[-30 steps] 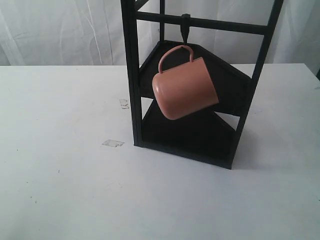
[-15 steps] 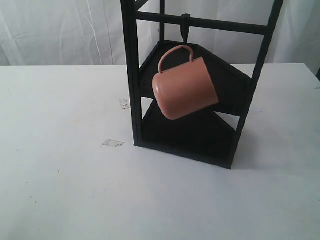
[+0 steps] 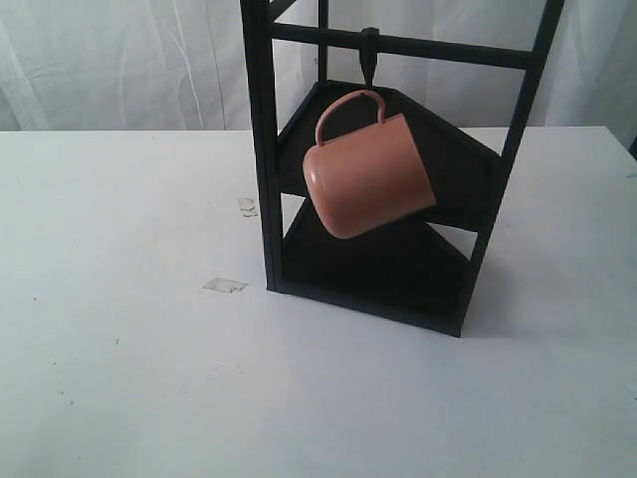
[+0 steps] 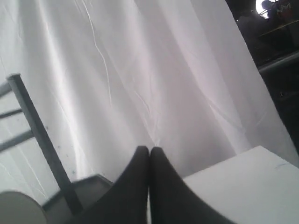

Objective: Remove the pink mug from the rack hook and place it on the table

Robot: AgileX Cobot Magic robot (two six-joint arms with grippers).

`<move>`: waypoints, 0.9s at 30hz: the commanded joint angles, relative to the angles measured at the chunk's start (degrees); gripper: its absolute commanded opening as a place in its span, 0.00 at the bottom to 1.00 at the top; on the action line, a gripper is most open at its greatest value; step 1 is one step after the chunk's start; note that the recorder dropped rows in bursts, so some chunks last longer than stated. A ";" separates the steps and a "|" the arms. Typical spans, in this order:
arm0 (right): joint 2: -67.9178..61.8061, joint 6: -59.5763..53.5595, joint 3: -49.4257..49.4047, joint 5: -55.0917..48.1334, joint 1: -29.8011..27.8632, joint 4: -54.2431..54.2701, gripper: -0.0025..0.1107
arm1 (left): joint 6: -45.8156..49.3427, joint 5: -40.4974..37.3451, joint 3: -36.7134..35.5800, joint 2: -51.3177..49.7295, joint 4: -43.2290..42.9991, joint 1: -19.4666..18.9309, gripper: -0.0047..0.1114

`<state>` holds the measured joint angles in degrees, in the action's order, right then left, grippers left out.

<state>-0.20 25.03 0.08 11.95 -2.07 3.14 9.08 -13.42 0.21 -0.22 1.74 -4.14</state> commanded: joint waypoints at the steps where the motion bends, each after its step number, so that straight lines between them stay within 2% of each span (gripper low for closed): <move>1: 0.20 10.99 -0.08 14.41 -0.24 2.01 0.02 | -0.09 0.06 -0.21 0.22 0.51 0.49 0.04; 5: 0.20 17.41 -0.08 27.30 -0.24 3.43 0.02 | -0.09 0.06 -0.21 0.22 0.51 0.49 0.04; 9: 0.20 18.56 5.02 27.56 -0.24 -1.96 0.02 | -0.09 0.06 -0.21 0.22 0.51 0.49 0.04; 11: 0.20 16.57 8.06 24.41 -0.24 -8.04 0.02 | -0.09 0.06 -0.21 0.22 0.51 0.49 0.04; 13: 0.20 13.07 11.81 18.31 -0.24 -18.57 0.02 | -0.09 0.06 -0.21 0.22 0.51 0.49 0.04; 17: 0.20 13.53 16.96 7.36 -0.24 -44.32 0.02 | -0.09 0.06 -0.21 0.22 0.51 0.49 0.04; 19: -0.24 13.53 17.63 3.09 -0.24 -52.03 0.02 | -0.09 0.06 -0.21 0.22 0.51 0.49 0.04; 27: -10.40 13.63 17.52 -18.90 -0.24 -54.44 0.02 | -0.09 0.06 -0.21 0.22 0.51 0.49 0.04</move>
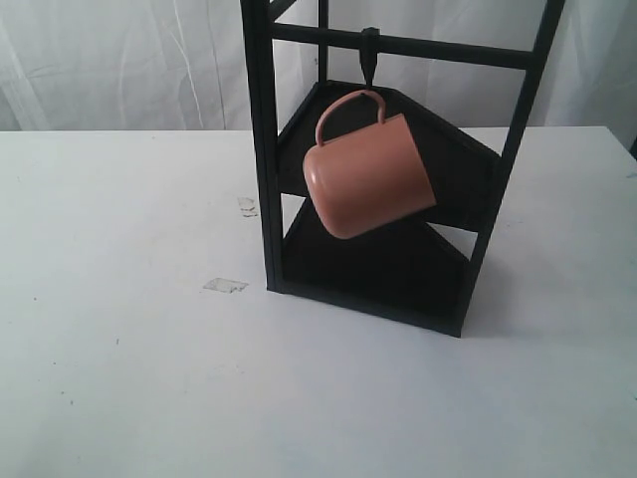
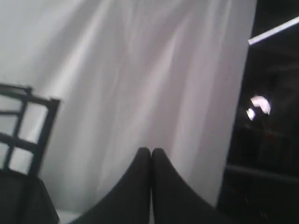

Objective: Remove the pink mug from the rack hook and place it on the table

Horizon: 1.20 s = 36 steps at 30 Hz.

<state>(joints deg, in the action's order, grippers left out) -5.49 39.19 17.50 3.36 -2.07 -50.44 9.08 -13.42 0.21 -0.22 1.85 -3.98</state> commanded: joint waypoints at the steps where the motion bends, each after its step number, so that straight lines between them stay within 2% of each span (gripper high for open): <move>1: -6.39 -0.54 0.11 -11.72 -0.24 -0.85 0.02 | -0.09 0.06 -0.21 0.22 0.41 0.34 0.04; 8: -13.90 0.13 0.11 -12.72 1.69 -0.06 0.02 | -0.09 0.06 -0.21 0.22 0.41 0.34 0.04; 14: -21.40 -2.02 5.21 -24.63 1.69 9.26 0.02 | -0.09 0.06 -0.21 0.22 0.41 0.34 0.04; 17: -25.87 -10.50 8.35 -28.76 1.69 18.59 0.02 | -0.09 0.06 -0.21 0.22 0.41 0.34 0.04; 23: -34.46 -40.85 14.62 -39.58 1.69 50.44 0.02 | -0.09 0.06 -0.21 0.22 0.41 0.34 0.04; 25: -36.70 -46.73 16.83 -45.01 1.69 59.14 0.02 | -0.09 0.06 -0.21 0.22 0.41 0.34 0.04; 30: -38.77 -57.61 20.54 -53.36 1.69 72.32 0.02 | -0.09 0.06 -0.21 0.22 0.41 0.34 0.04; 36: -38.66 -65.01 25.31 -61.95 1.69 79.40 0.02 | -0.09 0.06 -0.21 0.22 0.41 0.34 0.04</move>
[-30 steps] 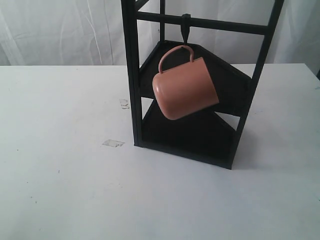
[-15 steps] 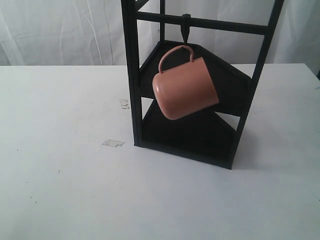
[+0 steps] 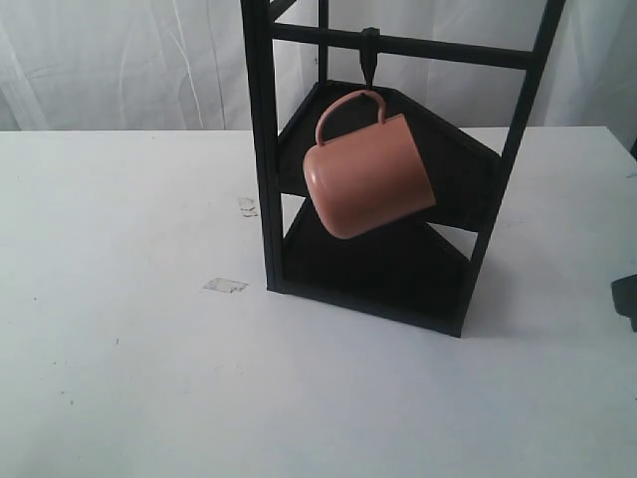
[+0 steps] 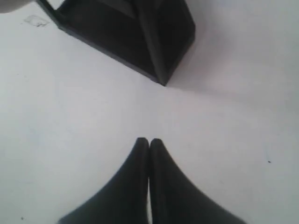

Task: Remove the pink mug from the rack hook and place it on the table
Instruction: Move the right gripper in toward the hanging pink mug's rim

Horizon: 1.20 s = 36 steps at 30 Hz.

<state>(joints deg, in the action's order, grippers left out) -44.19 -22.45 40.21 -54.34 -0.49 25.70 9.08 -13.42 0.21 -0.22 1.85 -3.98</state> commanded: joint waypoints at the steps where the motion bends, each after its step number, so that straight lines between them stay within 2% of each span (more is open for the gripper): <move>1: 0.04 -3.37 3.43 -5.25 0.11 4.02 0.02 | -0.09 0.06 -0.21 0.22 0.41 0.34 0.04; 3: 0.04 -3.50 5.10 -6.84 0.11 6.00 0.02 | -0.09 0.06 -0.21 0.22 0.41 0.34 0.04; 4: 0.04 -6.41 6.83 -8.84 0.11 10.50 0.02 | -0.09 0.06 -0.21 0.22 0.41 0.34 0.04; 7: -1.29 -23.70 11.21 -15.62 1.61 33.77 0.02 | -0.09 0.06 -0.21 0.22 0.41 0.34 0.04; 8: -1.71 -25.85 11.76 -15.62 2.19 36.39 0.02 | -0.09 0.06 -0.21 0.22 0.41 0.34 0.04; 12: -5.46 -28.97 13.25 -15.62 4.09 37.76 0.02 | -0.09 0.06 -0.21 0.22 0.41 0.34 0.04; 15: -9.31 -30.34 13.25 -9.55 4.09 39.20 0.02 | -0.09 0.06 -0.21 0.22 0.41 0.34 0.04; 19: -11.90 -35.04 13.25 -12.37 4.09 42.63 0.04 | -0.09 0.06 -0.21 0.22 0.41 0.34 0.04; 22: -12.51 -36.54 13.25 -12.41 4.63 43.06 0.12 | -0.09 0.06 -0.21 0.22 0.41 0.34 0.04; 26: -14.49 -36.78 12.90 -11.51 8.15 42.83 0.30 | -0.09 0.06 -0.21 0.22 0.41 0.34 0.04; 28: -16.25 -36.91 12.90 -8.81 9.17 42.68 0.35 | -0.09 0.06 -0.21 0.22 0.41 0.34 0.04; 32: -19.49 -39.25 12.90 -2.41 9.17 42.30 0.37 | -0.09 0.06 -0.21 0.22 0.41 0.34 0.04; 35: -22.78 -39.25 12.90 -1.56 9.17 42.25 0.50 | -0.09 0.06 -0.21 0.22 0.41 0.34 0.04; 36: -23.31 -39.69 12.90 -1.28 9.17 42.25 0.52 | -0.09 0.06 -0.21 0.22 0.41 0.34 0.04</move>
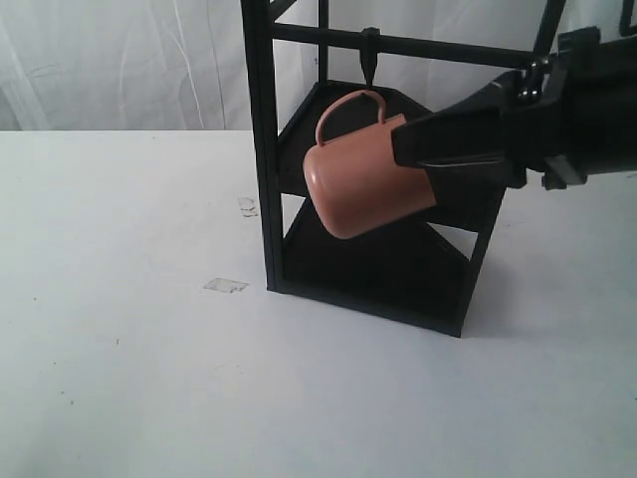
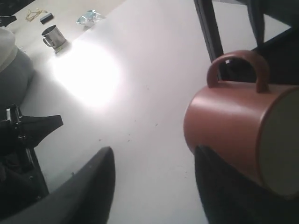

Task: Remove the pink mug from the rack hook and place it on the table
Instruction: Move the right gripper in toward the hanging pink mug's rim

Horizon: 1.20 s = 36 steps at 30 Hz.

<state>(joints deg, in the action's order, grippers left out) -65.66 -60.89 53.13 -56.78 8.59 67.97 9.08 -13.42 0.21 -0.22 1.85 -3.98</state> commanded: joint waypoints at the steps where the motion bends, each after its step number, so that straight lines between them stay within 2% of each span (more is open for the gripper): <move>1: -2.57 -2.50 -0.02 1.57 0.09 -0.02 0.52 | -0.09 0.06 -0.21 0.22 0.41 0.34 0.04; 12: -5.63 -3.76 -0.02 6.76 0.09 -0.02 0.52 | -0.09 0.06 -0.21 0.22 0.41 0.34 0.04; 26: -9.46 -4.89 -0.02 5.66 0.09 1.00 0.52 | -0.09 0.06 -0.21 0.22 0.41 0.34 0.04; 36: -9.44 -11.03 -0.35 2.85 0.09 3.33 0.52 | -0.09 0.06 -0.21 0.22 0.41 0.34 0.04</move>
<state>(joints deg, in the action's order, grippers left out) -75.11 -70.14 53.13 -53.32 8.59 70.36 9.08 -13.42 0.21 -0.22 1.85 -3.98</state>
